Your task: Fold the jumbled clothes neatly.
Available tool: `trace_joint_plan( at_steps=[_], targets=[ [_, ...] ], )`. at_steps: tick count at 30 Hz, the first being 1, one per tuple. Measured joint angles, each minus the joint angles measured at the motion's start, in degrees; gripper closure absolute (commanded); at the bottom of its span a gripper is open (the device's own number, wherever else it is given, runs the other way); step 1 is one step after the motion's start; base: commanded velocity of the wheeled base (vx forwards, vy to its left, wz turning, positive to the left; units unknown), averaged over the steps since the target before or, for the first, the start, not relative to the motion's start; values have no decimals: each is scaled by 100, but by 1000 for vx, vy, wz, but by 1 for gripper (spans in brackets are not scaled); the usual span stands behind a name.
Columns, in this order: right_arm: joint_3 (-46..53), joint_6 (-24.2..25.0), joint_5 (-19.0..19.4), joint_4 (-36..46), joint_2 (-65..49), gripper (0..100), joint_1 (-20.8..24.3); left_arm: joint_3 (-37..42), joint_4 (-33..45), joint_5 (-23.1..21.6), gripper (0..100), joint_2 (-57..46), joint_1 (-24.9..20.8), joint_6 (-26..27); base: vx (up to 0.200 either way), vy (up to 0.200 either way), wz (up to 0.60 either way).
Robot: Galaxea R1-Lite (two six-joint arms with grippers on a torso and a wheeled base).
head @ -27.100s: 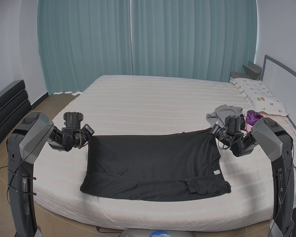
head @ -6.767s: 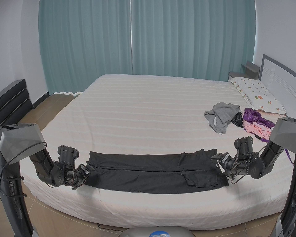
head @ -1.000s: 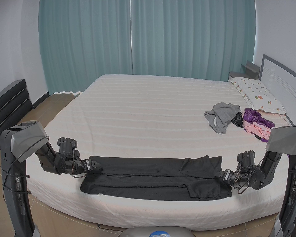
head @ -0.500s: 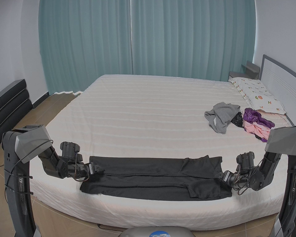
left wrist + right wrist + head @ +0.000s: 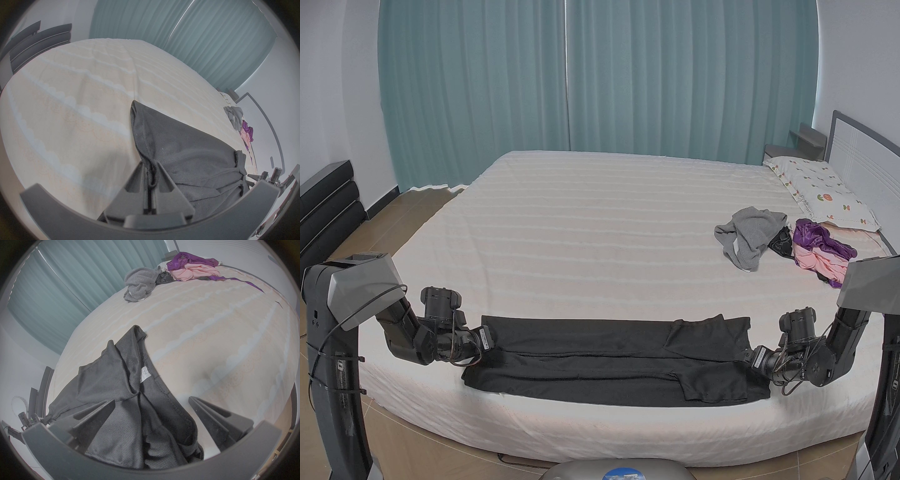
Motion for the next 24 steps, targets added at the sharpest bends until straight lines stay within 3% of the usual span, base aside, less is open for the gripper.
trace_joint_plan(
  at_steps=[8, 12, 16, 24],
  targets=[
    [-6, 33, 11, 2, -87, 0, -129, 129, -534, 60, 100, -121, 4, -490, 0, 0, 0],
    [-17, 35, 16, 2, -111, 0, -171, 190, -580, 68, 100, -149, -24, -528, 0, 0, 0],
    [-22, 37, 18, 2, -128, 0, -182, 210, -583, 68, 100, -157, -40, -528, -200, 0, 0],
    [-22, 35, 9, 2, -135, 0, -185, 107, -591, 66, 100, -154, -79, -536, 0, 0, 0]
  ],
)
